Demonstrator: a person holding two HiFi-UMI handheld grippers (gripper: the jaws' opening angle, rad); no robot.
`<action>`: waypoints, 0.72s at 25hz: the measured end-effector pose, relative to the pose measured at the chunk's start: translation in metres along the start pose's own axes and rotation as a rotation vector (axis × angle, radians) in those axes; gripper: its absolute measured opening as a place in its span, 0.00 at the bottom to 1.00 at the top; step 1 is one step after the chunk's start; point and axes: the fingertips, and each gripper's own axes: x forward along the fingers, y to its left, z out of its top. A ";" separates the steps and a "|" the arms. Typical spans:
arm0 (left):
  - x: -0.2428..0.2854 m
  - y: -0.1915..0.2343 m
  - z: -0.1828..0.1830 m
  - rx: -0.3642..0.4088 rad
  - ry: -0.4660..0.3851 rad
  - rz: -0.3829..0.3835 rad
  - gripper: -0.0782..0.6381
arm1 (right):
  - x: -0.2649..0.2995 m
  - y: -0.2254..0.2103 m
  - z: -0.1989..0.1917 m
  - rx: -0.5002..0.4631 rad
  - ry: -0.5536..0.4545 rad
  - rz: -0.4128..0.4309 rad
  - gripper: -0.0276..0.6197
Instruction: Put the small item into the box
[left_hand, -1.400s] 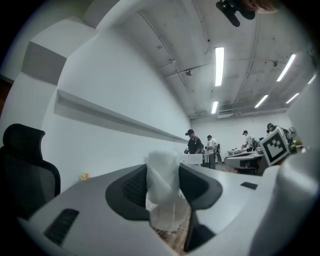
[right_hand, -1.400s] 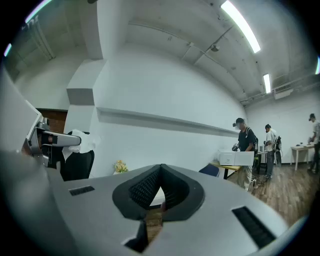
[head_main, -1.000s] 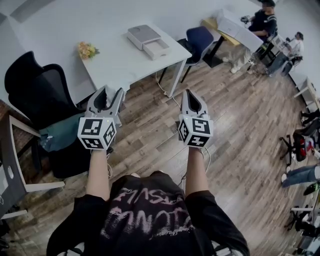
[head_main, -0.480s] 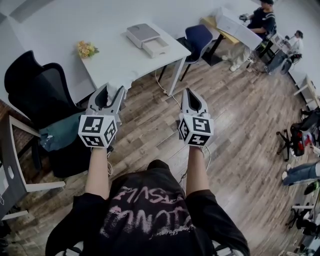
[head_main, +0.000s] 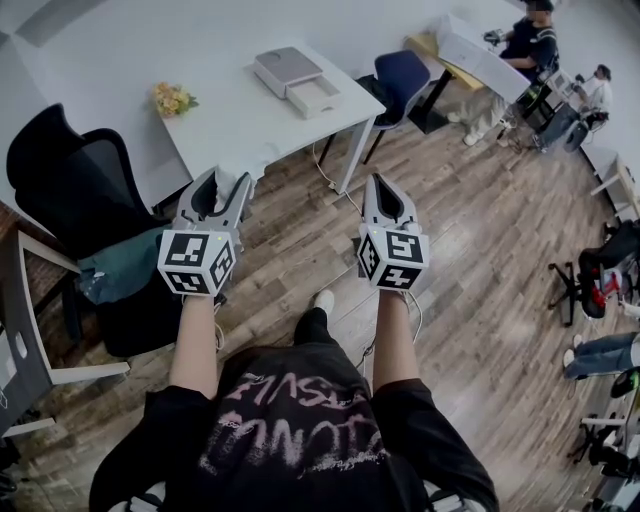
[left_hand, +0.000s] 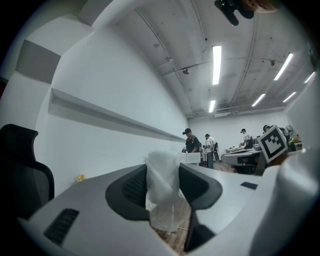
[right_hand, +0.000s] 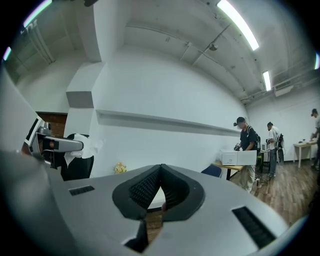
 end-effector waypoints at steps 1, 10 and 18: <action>0.004 0.001 0.000 0.000 0.001 0.001 0.35 | 0.005 -0.001 0.001 -0.001 -0.003 0.003 0.06; 0.056 0.015 -0.015 -0.024 0.030 0.024 0.35 | 0.058 -0.028 -0.010 0.000 0.020 0.025 0.06; 0.123 0.025 -0.025 -0.037 0.045 0.051 0.35 | 0.120 -0.066 -0.015 0.008 0.022 0.049 0.06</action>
